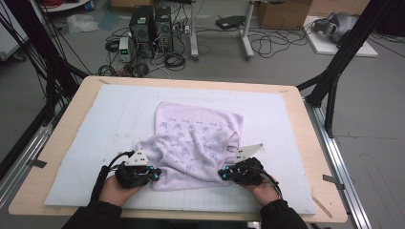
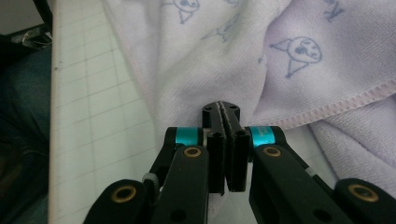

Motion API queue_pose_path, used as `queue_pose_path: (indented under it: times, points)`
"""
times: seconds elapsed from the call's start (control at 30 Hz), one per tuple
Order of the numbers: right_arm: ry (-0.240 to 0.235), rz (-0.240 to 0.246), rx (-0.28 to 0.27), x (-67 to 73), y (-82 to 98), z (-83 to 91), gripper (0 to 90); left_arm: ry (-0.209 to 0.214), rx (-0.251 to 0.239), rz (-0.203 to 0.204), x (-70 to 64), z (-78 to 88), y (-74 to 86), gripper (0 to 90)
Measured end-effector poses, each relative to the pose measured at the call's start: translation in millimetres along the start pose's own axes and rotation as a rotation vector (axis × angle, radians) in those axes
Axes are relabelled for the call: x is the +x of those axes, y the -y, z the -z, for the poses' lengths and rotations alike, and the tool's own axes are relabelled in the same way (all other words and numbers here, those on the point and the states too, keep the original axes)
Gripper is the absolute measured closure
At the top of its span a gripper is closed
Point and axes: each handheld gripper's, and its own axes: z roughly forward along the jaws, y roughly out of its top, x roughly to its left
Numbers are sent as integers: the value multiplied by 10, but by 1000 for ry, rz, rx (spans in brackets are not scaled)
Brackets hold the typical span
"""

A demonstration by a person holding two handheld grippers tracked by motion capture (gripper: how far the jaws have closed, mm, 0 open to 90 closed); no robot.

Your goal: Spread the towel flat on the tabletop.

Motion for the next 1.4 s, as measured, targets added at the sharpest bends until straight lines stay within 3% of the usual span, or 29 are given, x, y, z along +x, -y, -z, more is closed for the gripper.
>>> queue_pose_path:
  times: [0.2,0.27,0.33,0.4,0.43,0.5,0.57,0.7,0.8,0.87,0.93,0.97,1.03,1.23,1.33,1.4]
  points:
    - [-29,2,-15,122,42,109,893,-22,-17,1,-27,165,54,858]
    - [-20,21,-24,137,42,135,883,-40,-21,10,-5,234,102,858]
    - [14,22,-41,103,22,168,806,-70,-22,23,35,307,144,848]
    - [28,34,-42,89,16,159,801,-81,-56,53,75,362,158,818]
    - [54,48,-44,44,1,128,799,-85,-73,59,73,367,148,701]
    - [58,46,-34,24,-8,110,788,-53,-108,47,57,354,110,677]
    - [71,65,-54,-36,-37,64,737,-60,-105,30,37,313,62,613]
    - [57,50,-78,-93,-78,10,676,-37,-93,31,64,190,18,584]
    - [46,42,-52,-121,-92,-81,661,-27,-35,33,102,65,30,616]
    - [57,51,0,-127,-102,-177,703,-16,5,26,110,8,59,706]
    - [53,55,15,-109,-107,-215,776,-5,-3,26,111,5,85,799]
    - [42,55,19,-113,-113,-213,874,-2,0,30,118,14,85,817]
    - [36,35,24,-105,-111,-205,880,-5,-3,26,115,39,87,834]
    - [22,15,15,-57,-37,44,889,-20,-4,35,140,164,156,846]
    - [42,23,0,-27,4,154,900,-35,-18,39,151,226,180,848]
    - [72,5,-23,-30,90,328,900,-38,-29,49,159,255,189,847]
